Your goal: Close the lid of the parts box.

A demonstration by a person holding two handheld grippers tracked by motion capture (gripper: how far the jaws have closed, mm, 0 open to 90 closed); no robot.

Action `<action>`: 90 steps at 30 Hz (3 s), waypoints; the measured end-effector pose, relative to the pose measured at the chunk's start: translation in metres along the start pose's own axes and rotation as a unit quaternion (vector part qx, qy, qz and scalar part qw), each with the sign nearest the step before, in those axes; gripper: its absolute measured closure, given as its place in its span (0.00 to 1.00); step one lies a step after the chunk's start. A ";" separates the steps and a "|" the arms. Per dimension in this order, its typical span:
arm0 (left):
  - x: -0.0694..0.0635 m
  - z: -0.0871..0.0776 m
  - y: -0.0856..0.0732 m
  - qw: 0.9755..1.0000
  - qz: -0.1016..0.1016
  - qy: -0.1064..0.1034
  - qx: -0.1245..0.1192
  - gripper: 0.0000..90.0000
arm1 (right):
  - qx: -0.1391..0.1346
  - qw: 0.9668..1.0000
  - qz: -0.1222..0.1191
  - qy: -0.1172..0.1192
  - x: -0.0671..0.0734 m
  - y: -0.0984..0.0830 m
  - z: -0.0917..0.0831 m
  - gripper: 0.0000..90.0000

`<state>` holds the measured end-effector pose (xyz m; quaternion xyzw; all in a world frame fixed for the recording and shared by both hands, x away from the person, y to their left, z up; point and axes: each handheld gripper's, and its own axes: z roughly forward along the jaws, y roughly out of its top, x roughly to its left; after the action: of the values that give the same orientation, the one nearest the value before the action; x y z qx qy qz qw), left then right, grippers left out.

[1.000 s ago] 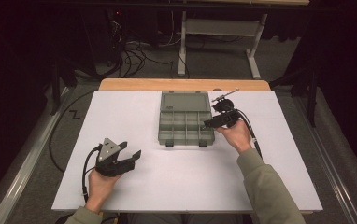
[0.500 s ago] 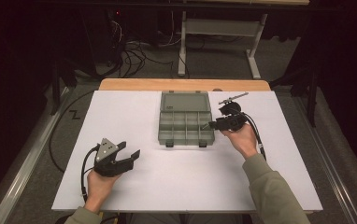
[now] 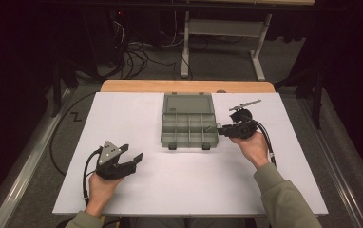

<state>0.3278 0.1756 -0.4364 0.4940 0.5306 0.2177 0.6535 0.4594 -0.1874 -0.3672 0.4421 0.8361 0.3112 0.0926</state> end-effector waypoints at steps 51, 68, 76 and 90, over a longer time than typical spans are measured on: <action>-0.004 -0.002 0.004 1.000 0.003 0.003 -0.014 0.39 | 0.064 0.996 0.057 -0.025 -0.008 0.030 0.039 0.84; -0.005 0.004 0.025 0.999 -0.007 0.026 -0.034 0.41 | 0.067 0.997 0.046 -0.011 -0.012 0.030 0.039 0.84; -0.004 0.025 0.034 0.999 -0.024 0.029 -0.033 0.42 | 0.068 0.997 0.045 -0.012 -0.012 0.030 0.039 0.84; -0.006 0.059 0.042 0.998 -0.025 0.050 0.008 0.48 | 0.060 0.997 0.045 -0.016 -0.011 0.028 0.039 0.84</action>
<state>0.3890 0.1638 -0.4000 0.4741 0.5766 0.2220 0.6273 0.5011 -0.1674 -0.3822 0.4890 0.8309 0.2573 0.0653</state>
